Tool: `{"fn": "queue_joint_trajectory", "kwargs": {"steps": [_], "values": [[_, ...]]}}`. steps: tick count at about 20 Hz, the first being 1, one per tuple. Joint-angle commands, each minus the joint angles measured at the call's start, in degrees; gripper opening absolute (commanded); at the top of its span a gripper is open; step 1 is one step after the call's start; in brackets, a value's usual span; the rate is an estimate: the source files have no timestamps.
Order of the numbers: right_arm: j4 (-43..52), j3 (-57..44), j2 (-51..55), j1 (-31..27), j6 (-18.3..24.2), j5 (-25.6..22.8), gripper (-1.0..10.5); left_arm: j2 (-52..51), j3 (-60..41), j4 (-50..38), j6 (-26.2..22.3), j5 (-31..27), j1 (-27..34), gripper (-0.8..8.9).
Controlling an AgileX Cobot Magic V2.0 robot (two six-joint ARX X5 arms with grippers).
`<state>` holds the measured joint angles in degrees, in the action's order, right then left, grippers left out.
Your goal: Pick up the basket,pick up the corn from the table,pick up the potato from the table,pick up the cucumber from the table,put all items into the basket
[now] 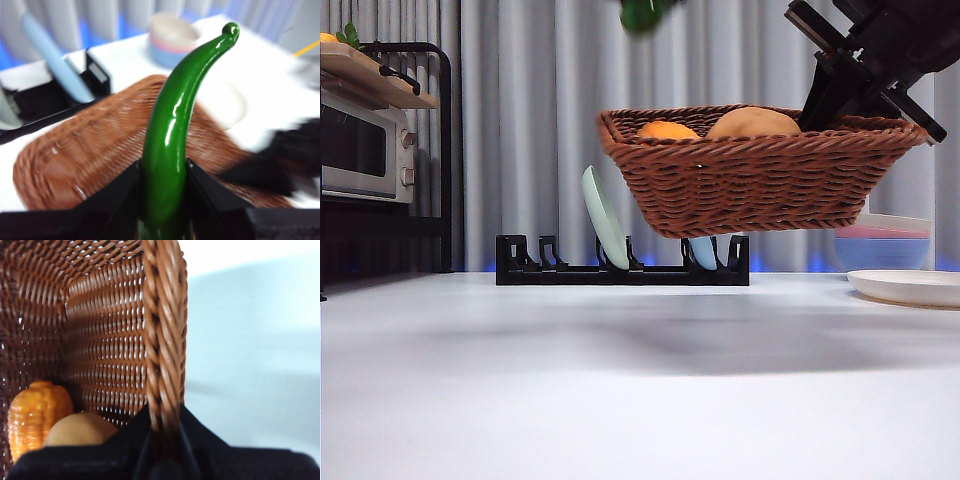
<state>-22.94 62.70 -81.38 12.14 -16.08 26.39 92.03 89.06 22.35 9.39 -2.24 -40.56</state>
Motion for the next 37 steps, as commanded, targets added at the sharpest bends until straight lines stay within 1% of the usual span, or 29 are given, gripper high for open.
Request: {"fn": "queue_joint_trajectory", "kwargs": {"steps": [1, 4, 5, 7, 8, 10, 12, 14, 16, 19, 21, 23, 25, 26, 27, 28, 29, 30, 31, 32, 33, 34, 35, 37], "values": [[0.7, 0.4, -0.3, 0.1, -1.0, 0.5, -0.1, 6.3, 2.8, -0.4, -2.2, 1.5, 1.5, -0.08], [0.5, 0.4, -0.3, 0.0, -1.0, 0.5, -0.1, 9.6, 3.2, 0.0, -3.7, 1.1, 1.7, 0.14], [0.5, 0.4, -0.3, 0.0, -1.0, 0.5, -0.1, 9.8, 3.2, 0.1, -3.7, 1.2, 1.7, 1.65], [0.5, 0.4, -0.4, 0.0, -1.0, 0.5, -0.1, 9.8, 3.2, -1.0, -3.7, 1.2, 1.0, 5.88], [0.5, 0.4, -0.4, 0.0, -1.0, 0.5, -0.1, 9.8, 3.4, -1.0, -3.7, 1.1, 0.9, 6.26], [0.5, 0.4, -0.4, 0.0, -1.0, 0.5, -0.1, 9.8, 5.1, 1.8, -3.7, 1.2, 0.9, 6.25], [0.5, 0.4, -1.1, 0.0, -1.0, 0.4, -0.1, 9.2, 8.4, 6.6, -3.8, 1.1, 0.8, 6.25], [0.5, 0.4, -3.1, 0.0, -1.2, 0.5, -0.1, 7.2, 11.8, 12.2, -6.1, 0.8, 0.8, 6.25], [1.1, 0.4, -6.5, 0.1, -1.9, 0.5, -0.1, 3.8, 14.3, 17.1, -6.8, 0.8, 0.8, 6.25], [5.4, 0.4, -13.0, 0.3, -5.6, 0.7, -0.1, -3.5, 14.5, 18.6, -6.8, 0.8, 0.8, 6.25], [7.7, 0.4, -17.0, 1.1, -7.3, 0.7, -0.1, -7.5, 14.5, 18.4, -6.7, 0.9, 0.8, 6.25], [9.0, 0.4, -20.5, 2.1, -8.1, 0.6, -0.1, -10.7, 14.5, 18.5, -6.7, 0.9, 0.8, 6.25], [9.0, 0.4, -22.4, 3.1, -7.6, 0.2, 0.1, -12.9, 14.5, 18.5, -6.7, 0.9, 0.8, 6.25], [8.9, 0.4, -22.6, 3.5, -6.8, 0.2, 0.8, -13.7, 14.5, 18.5, -6.8, 0.8, 0.8, 6.25], [8.9, 0.4, -22.6, 3.6, -6.7, 0.2, 2.0, -14.2, 14.5, 18.5, -7.2, 0.7, 0.8, 6.25], [8.9, 0.4, -22.4, 3.7, -6.3, 0.2, 3.5, -14.4, 14.5, 18.5, -7.9, 0.7, 0.8, 6.25], [8.9, 0.4, -22.2, 3.7, -6.3, 0.2, 4.5, -14.4, 14.5, 18.8, -8.1, 0.7, 0.9, 6.25], [8.4, 0.4, -21.8, 3.5, -6.3, -0.6, 5.2, -14.3, 14.5, 19.5, -8.3, 0.6, 1.0, 6.24], [7.2, 0.4, -21.1, 3.3, -5.5, -2.0, 5.2, -14.3, 14.5, 20.3, -9.2, -0.3, 1.2, 5.97], [5.5, 0.4, -19.8, 2.8, -3.8, -4.1, 5.2, -14.3, 14.5, 21.2, -10.1, -2.9, 1.5, 4.75], [4.0, 0.4, -18.3, 2.6, -2.4, -6.3, 5.2, -14.3, 14.5, 21.7, -11.5, -5.4, 1.6, 3.36], [2.7, 0.4, -16.2, 2.4, -0.9, -8.6, 5.1, -14.3, 14.5, 22.1, -13.0, -8.4, 1.7, 1.49], [1.7, 0.4, -13.9, 2.1, 0.2, -10.2, 5.0, -14.3, 14.5, 22.5, -14.1, -10.4, 2.0, -0.01], [0.3, 0.4, -7.6, 1.4, 2.3, -12.6, 5.0, -14.3, 14.5, 24.2, -16.4, -14.1, 4.1, -0.08]]}}
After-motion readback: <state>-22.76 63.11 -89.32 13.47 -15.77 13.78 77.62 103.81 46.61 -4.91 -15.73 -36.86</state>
